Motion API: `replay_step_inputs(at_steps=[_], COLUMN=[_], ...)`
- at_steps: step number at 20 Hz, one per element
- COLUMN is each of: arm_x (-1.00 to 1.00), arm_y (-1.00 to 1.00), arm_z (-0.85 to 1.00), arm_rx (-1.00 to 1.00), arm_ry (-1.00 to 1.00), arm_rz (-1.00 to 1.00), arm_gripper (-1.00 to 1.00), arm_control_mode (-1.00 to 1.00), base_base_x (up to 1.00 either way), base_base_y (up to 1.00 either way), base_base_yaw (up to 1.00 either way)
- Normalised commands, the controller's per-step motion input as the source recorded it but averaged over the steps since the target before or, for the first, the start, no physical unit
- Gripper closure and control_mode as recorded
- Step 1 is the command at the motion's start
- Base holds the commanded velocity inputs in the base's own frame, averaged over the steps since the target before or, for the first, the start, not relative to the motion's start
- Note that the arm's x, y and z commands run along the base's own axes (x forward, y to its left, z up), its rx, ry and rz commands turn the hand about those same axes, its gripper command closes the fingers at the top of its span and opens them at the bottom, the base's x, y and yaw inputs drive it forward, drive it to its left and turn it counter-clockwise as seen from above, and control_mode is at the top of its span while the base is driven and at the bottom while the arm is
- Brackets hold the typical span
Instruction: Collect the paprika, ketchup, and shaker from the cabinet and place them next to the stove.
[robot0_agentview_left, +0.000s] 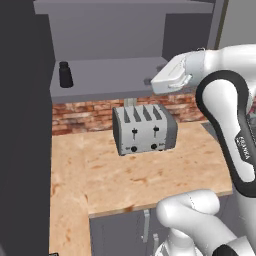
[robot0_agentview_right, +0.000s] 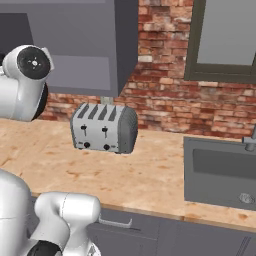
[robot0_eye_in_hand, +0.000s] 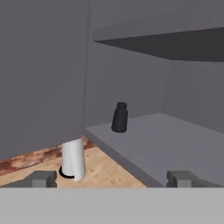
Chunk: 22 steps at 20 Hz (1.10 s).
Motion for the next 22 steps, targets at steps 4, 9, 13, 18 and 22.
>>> replay_step_inputs(at_steps=[4, 9, 13, 18, 22], arm_x=[0.34, 0.37, 0.35, 0.28, 0.24], arm_y=[0.01, 0.06, 0.19, 0.38, 0.48], arm_z=[0.00, 0.00, 0.00, 0.01, 0.00], arm_rx=[0.00, 0.00, 0.00, 0.00, 0.00], arm_ry=[0.00, 0.00, 0.00, 0.00, 0.00], arm_rz=[0.00, 0.00, -0.01, -0.01, -0.01], arm_gripper=[-1.00, -1.00, -1.00, -1.00, -1.00], arm_control_mode=[-1.00, -1.00, -1.00, -1.00, -1.00], base_base_x=[0.00, 0.00, 0.00, 0.00, 0.00], base_base_y=[0.00, 0.00, 0.00, 0.00, 0.00], base_base_yaw=[0.00, 0.00, 0.00, 0.00, 0.00])
